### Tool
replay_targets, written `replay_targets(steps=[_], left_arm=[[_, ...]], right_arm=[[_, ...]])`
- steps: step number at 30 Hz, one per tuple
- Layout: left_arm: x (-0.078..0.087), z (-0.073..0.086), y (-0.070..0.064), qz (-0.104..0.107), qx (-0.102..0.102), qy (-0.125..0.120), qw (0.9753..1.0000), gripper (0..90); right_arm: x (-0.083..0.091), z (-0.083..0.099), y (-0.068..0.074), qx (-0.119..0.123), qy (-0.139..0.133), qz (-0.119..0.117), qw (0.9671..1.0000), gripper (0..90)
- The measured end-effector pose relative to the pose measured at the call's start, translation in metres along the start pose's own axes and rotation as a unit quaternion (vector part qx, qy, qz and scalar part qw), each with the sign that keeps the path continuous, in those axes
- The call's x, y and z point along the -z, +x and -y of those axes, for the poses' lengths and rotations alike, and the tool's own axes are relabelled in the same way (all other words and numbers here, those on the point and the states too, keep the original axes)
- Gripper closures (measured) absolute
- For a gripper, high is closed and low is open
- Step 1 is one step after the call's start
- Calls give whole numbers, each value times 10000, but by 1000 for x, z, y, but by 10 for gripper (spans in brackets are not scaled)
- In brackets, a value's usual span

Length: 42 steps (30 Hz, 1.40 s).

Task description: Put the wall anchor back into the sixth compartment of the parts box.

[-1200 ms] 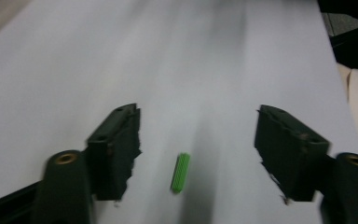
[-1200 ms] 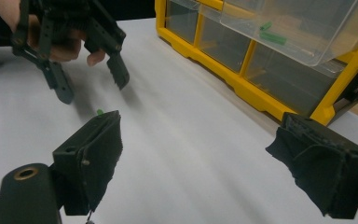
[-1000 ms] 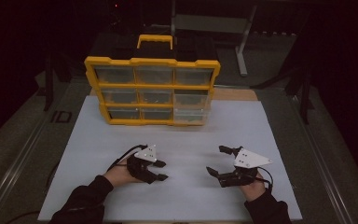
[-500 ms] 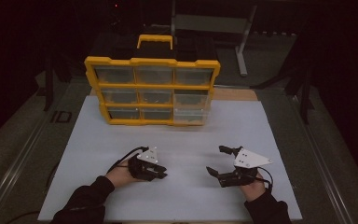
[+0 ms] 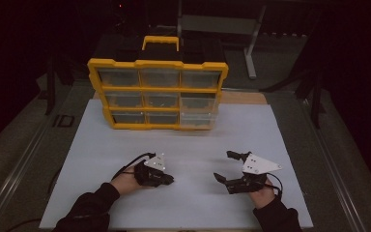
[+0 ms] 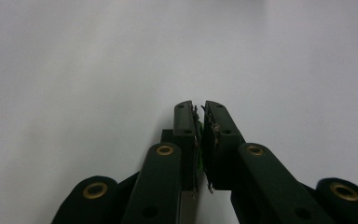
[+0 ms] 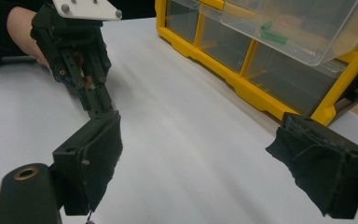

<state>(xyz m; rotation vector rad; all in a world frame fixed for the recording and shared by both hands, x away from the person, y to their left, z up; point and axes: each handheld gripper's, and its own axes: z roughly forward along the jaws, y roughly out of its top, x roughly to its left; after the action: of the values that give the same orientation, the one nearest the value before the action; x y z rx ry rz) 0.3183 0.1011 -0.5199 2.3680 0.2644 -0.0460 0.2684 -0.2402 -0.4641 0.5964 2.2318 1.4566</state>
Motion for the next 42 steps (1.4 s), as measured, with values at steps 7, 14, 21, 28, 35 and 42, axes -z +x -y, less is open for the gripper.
replay_targets(steps=[7,14,21,28,35,42], left_arm=[[16,-10,4,-20,-54,-146,9999,835],[47,-37,10,-97,-193,-402,9990,835],[70,-62,12,-218,-402,-476,9978,835],[97,-88,18,-379,-616,-566,9958,835],[117,-111,23,-491,-780,-662,9935,835],[130,-136,30,-527,-960,-761,9911,835]], right_arm=[[0,-1,0,-4,-9,10,10000,141],[0,0,0,0,1,6,10000,141],[1,0,-1,1,-3,15,10000,141],[1,0,-1,1,-20,24,10000,141],[0,0,-1,-3,-15,15,10000,141],[1,-1,-1,-9,-32,11,10000,141]])
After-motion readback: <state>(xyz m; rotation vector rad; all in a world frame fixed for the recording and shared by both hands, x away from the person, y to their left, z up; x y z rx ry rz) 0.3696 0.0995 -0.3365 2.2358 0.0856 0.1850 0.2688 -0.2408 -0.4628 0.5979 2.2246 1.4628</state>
